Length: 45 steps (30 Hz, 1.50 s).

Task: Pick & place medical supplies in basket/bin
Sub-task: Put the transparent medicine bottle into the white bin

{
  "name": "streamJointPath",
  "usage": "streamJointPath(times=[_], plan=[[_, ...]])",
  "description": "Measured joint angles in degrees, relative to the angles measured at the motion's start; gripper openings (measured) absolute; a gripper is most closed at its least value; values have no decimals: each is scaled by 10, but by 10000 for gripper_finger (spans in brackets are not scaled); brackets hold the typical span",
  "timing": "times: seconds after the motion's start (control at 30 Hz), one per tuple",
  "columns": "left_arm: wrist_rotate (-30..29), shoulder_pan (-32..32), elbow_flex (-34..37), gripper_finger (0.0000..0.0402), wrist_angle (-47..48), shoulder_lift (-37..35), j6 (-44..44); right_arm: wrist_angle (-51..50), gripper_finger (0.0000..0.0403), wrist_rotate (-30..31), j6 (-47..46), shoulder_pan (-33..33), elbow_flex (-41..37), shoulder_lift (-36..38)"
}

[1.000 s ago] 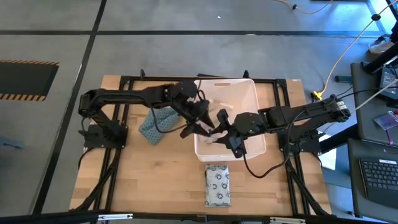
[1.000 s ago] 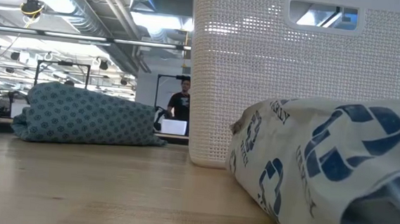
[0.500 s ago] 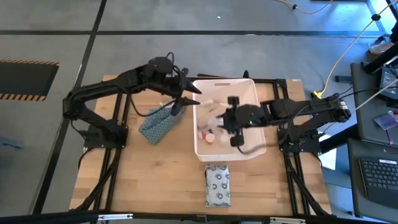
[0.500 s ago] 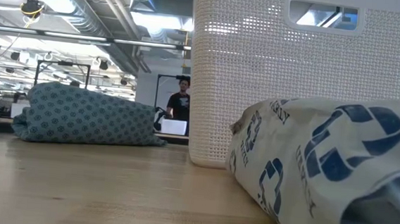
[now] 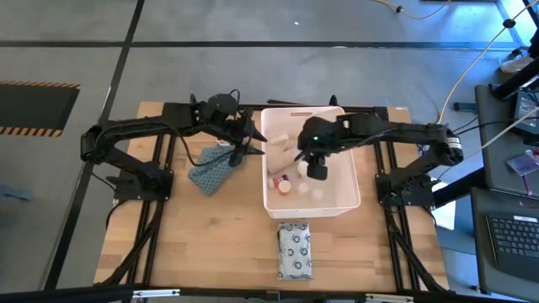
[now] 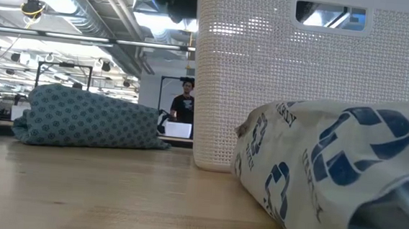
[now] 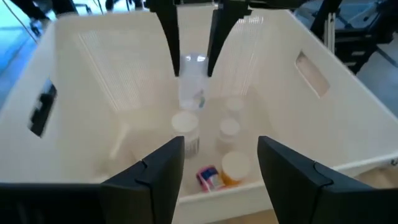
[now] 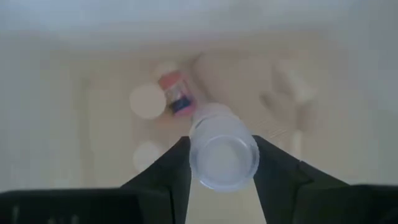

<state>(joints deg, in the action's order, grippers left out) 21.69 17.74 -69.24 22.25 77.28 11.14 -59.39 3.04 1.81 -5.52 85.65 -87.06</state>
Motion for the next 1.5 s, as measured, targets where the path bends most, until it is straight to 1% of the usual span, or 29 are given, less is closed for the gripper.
streamJointPath(times=[0.1,0.2,0.3,0.63,0.77,0.97,1.23,1.5], plan=[[0,1,11,198,1,0,0,-38,139,-15,-11,-2,0,-26],[0,3,11,198,1,0,1,-78,139,-21,-47,-2,0,-47],[0,6,11,198,1,0,1,-105,139,-46,-59,-2,0,-72],[0,8,11,198,5,0,1,-107,140,-53,-82,-10,0,-145],[0,8,11,198,14,0,1,-94,140,-53,-92,-10,0,-165],[0,8,11,198,27,0,1,-76,140,-53,-93,-10,-1,-176],[0,8,11,198,46,0,1,-46,140,-53,-120,-4,-35,-171],[0,8,11,198,49,0,0,-44,141,-58,-138,6,-42,-173]])
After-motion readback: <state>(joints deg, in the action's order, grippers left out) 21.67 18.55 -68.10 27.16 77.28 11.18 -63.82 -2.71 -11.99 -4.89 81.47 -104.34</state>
